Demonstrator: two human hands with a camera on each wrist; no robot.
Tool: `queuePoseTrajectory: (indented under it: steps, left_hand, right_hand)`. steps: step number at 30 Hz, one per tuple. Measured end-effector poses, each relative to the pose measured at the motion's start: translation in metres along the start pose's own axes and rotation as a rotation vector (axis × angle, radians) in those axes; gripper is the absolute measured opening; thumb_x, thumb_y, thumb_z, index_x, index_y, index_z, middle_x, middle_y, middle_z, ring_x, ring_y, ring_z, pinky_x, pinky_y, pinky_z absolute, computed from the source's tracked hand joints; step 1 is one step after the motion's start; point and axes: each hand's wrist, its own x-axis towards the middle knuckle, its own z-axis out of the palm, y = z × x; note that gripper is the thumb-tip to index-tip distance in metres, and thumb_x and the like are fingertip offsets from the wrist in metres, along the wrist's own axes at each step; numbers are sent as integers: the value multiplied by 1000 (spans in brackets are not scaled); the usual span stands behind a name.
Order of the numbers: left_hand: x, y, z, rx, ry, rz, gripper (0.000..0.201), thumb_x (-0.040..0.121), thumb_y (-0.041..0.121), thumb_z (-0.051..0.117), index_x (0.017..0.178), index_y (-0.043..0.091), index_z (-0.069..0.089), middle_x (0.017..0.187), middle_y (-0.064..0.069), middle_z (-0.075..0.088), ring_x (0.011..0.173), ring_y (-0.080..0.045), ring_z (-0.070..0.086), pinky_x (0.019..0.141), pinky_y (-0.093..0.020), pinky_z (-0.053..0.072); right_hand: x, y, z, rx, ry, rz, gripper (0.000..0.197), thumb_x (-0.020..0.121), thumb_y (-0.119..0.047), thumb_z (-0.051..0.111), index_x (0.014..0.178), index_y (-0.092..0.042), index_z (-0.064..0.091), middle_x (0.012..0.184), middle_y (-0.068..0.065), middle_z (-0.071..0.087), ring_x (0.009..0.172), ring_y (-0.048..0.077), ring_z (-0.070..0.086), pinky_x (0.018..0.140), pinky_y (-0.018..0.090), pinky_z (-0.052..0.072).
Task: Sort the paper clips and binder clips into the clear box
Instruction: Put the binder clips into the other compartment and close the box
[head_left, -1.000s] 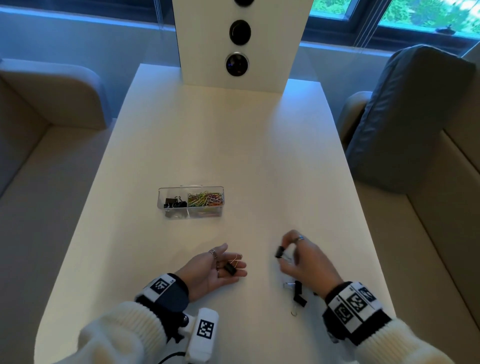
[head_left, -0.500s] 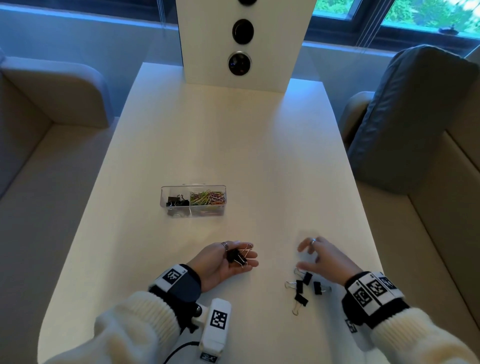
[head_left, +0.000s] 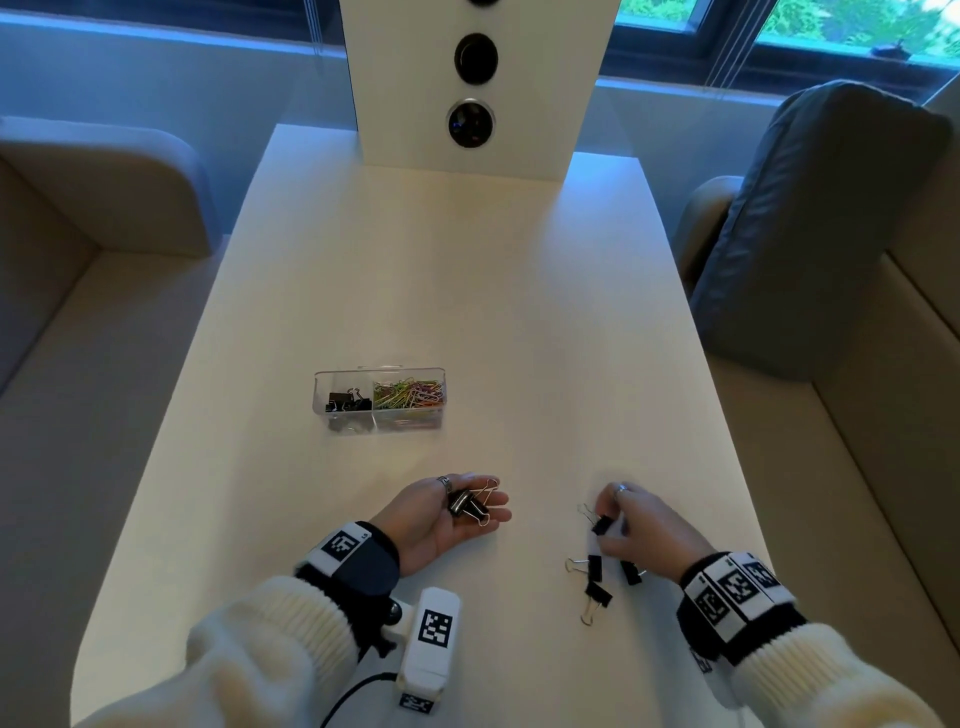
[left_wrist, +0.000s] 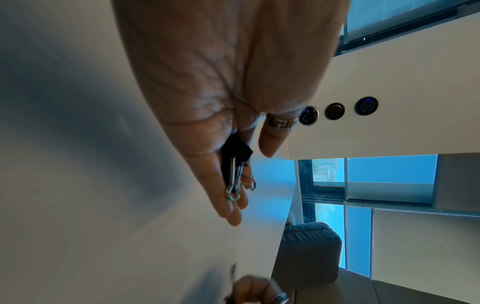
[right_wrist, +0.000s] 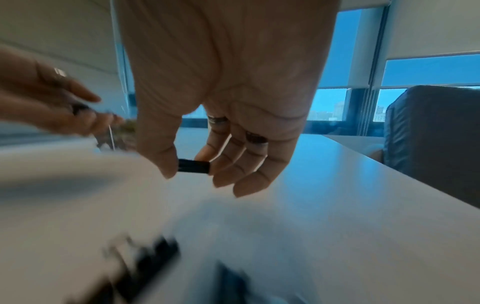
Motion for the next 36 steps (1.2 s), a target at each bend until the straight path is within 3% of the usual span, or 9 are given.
queuePoseTrajectory:
  steps: [5,10,12,14,17,22,27,32,36]
  left_hand:
    - [0,1,6,-56,4,5,30,98,18,36,101,-3,57,95,-20,63,76,-29,68,68,-31,58]
    - [-7,7,7,-163,-67,37,37,98,26,35,106,-2,57,100,-22,64,84,-28,65,64,-32,59]
    - [-12,11,2,-192,-67,72,39,98,25,34,112,-4,54,93,-20,66,82,-26,65,67,-32,59]
    - [-19,16,-5,-228,-27,118,38,99,23,32,104,-6,56,81,-19,68,72,-25,68,67,-33,59]
    - [-31,28,-18,-255,57,211,34,97,19,34,92,-3,60,86,-20,65,76,-28,67,68,-32,58]
    - [-40,60,-38,-371,156,362,27,97,14,36,89,-3,56,80,-19,67,69,-25,69,63,-33,60]
    - [-36,85,-51,-508,169,412,22,96,12,34,89,-2,50,90,-24,58,66,-32,69,65,-39,58]
    - [-30,91,-60,-625,188,380,20,96,16,36,96,-1,46,97,-22,50,107,-33,50,59,-46,55]
    - [-31,93,-63,-544,187,357,49,97,21,35,132,-13,29,131,-31,44,126,-39,43,91,-45,48]
  right_hand:
    - [1,-68,-11,191,119,-314,25,75,-15,67,84,-29,49,96,-4,54,73,12,52,62,12,39]
    - [2,-118,-6,36,142,-498,38,74,-25,71,108,-18,57,103,-3,49,97,11,42,86,22,37]
    - [7,-131,-12,74,173,-505,45,73,-33,72,112,-19,55,110,0,48,103,12,40,91,24,34]
    - [17,-144,-18,137,261,-505,41,80,-37,65,114,-19,53,113,1,47,107,14,40,94,25,33]
    - [39,-168,-26,126,355,-491,40,90,-33,53,125,-15,47,125,3,45,117,17,39,100,31,33]
    - [86,-188,-17,-203,114,-360,68,88,-36,52,144,-15,20,149,4,26,132,25,31,106,45,33]
    - [98,-190,-11,-284,187,-349,52,92,-19,45,142,-20,28,141,1,40,121,25,47,98,41,41]
    - [98,-189,-13,-325,186,-371,51,93,-24,46,141,-21,29,141,-1,42,119,25,49,97,41,40]
    - [97,-189,-14,-314,191,-386,51,93,-23,46,141,-21,30,141,-2,43,118,24,49,97,40,43]
